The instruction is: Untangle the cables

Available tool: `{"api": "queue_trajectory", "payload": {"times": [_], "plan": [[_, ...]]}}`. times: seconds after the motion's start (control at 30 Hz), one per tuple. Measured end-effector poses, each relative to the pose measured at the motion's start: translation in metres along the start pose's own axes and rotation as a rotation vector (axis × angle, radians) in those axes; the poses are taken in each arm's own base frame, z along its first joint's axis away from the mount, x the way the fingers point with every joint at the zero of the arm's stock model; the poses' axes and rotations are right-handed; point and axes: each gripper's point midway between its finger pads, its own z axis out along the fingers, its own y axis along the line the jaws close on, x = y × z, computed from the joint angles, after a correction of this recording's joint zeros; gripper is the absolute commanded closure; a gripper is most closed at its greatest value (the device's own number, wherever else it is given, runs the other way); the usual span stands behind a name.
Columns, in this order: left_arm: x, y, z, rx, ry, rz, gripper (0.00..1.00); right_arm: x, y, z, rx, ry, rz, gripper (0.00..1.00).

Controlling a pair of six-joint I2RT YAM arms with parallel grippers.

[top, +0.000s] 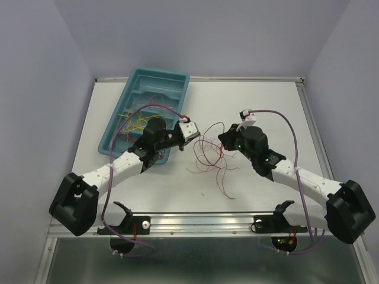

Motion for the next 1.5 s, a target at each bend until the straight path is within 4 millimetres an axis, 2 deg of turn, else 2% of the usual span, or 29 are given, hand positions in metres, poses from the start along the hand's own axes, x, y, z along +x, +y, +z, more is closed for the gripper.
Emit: {"api": "queue_trajectory", "payload": {"times": [0.1, 0.3, 0.4, 0.53, 0.6, 0.7, 0.8, 0.9, 0.97, 1.07, 1.17, 1.2, 1.23, 1.37, 1.4, 1.5], "plan": [[-0.003, 0.004, -0.003, -0.022, -0.001, 0.002, 1.00, -0.003, -0.030, -0.001, 0.163, -0.038, 0.033, 0.99], [-0.002, 0.024, -0.009, -0.146, 0.028, -0.025, 1.00, -0.009, -0.067, -0.008, 0.352, -0.089, 0.076, 0.99], [-0.003, 0.051, -0.022, -0.296, 0.045, -0.057, 1.00, -0.010, -0.085, -0.013, 0.444, -0.112, 0.099, 0.98], [-0.022, 0.112, -0.066, -0.554, 0.005, -0.117, 1.00, -0.012, -0.108, -0.021, 0.557, -0.147, 0.136, 0.99], [-0.050, 0.154, -0.102, -0.720, -0.061, -0.142, 1.00, -0.013, -0.119, -0.026, 0.618, -0.172, 0.160, 1.00], [-0.101, 0.202, -0.142, -0.905, -0.154, -0.142, 1.00, -0.015, -0.132, -0.032, 0.682, -0.202, 0.194, 0.99], [-0.173, 0.236, -0.176, -1.018, -0.287, -0.098, 1.00, -0.016, -0.140, -0.037, 0.723, -0.226, 0.217, 0.99], [-0.222, 0.251, -0.194, -1.066, -0.375, -0.056, 1.00, -0.015, -0.142, -0.038, 0.733, -0.232, 0.225, 0.99], [-0.238, 0.260, -0.199, -1.095, -0.388, -0.045, 1.00, -0.015, -0.143, -0.039, 0.737, -0.234, 0.229, 1.00], [-0.265, 0.294, -0.209, -1.208, -0.398, -0.031, 1.00, -0.016, -0.144, -0.041, 0.743, -0.242, 0.233, 0.99], [-0.271, 0.334, -0.217, -1.313, -0.375, -0.036, 1.00, -0.016, -0.144, -0.041, 0.746, -0.241, 0.234, 1.00], [-0.270, 0.339, -0.219, -1.330, -0.367, -0.037, 1.00, -0.015, -0.144, -0.041, 0.747, -0.240, 0.233, 1.00], [-0.261, 0.350, -0.220, -1.360, -0.336, -0.039, 1.00, -0.015, -0.145, -0.041, 0.748, -0.239, 0.234, 1.00], [-0.236, 0.367, -0.226, -1.431, -0.241, -0.039, 1.00, -0.015, -0.146, -0.042, 0.752, -0.240, 0.236, 0.99], [-0.236, 0.371, -0.227, -1.445, -0.231, -0.037, 1.00, -0.015, -0.146, -0.042, 0.752, -0.240, 0.237, 0.99], [-0.252, 0.396, -0.239, -1.537, -0.254, -0.026, 1.00, -0.016, -0.146, -0.043, 0.751, -0.241, 0.237, 0.99]]}}
